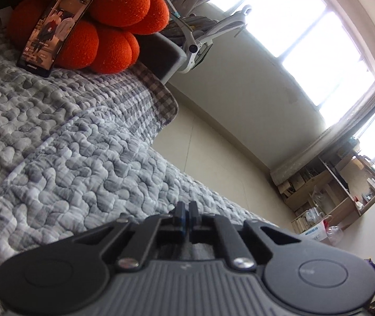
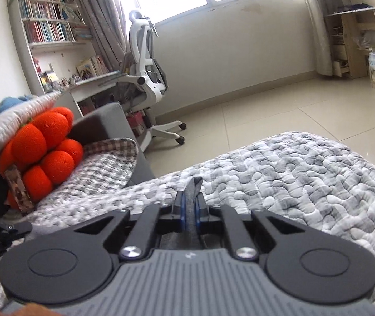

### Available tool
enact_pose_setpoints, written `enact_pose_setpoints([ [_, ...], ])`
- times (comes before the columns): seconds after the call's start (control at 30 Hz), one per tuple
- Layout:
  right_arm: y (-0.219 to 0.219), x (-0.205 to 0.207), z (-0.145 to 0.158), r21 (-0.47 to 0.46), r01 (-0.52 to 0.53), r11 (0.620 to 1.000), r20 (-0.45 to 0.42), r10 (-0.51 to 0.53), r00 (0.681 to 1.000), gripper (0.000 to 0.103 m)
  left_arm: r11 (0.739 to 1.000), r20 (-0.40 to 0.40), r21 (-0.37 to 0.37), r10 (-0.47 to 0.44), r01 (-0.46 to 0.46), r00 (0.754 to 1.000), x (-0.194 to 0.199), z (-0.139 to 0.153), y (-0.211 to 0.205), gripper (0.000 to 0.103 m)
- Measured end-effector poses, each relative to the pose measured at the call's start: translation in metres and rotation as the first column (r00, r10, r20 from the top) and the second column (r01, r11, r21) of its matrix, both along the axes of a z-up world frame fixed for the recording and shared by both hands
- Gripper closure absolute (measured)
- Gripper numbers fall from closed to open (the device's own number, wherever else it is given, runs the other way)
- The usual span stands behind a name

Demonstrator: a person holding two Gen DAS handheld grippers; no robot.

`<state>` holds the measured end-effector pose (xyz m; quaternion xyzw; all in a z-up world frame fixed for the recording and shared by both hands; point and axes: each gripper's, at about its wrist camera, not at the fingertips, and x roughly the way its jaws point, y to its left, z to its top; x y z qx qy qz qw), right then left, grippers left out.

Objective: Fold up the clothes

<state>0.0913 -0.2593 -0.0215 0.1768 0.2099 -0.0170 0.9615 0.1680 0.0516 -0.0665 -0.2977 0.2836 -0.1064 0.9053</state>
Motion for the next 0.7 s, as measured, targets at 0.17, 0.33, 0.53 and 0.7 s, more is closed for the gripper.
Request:
enact_pose_setpoints([
  [0.17,0.008,0.024,-0.019,-0.077,0.001,0.997,-0.097,-0.009,0.995,0.093,0.995,-0.046,0.100,0.025,-0.021,0.999,0.010,-0.020,-0.010,0.101],
  [0.33,0.008,0.020,-0.015,-0.086,0.025,0.996,-0.095,-0.033,0.995,0.080,0.986,-0.040,0.166,0.031,-0.024,0.999,0.008,-0.018,-0.015,0.097],
  [0.53,0.026,0.003,0.003,-0.187,0.063,0.980,-0.008,-0.065,0.998,0.064,0.978,0.039,0.196,0.065,-0.071,0.997,-0.010,0.010,-0.024,0.056],
  [0.7,0.057,0.005,0.006,-0.227,-0.048,0.973,-0.001,0.049,0.999,0.064,0.965,0.083,0.263,-0.020,-0.003,0.996,-0.015,0.018,-0.050,0.053],
])
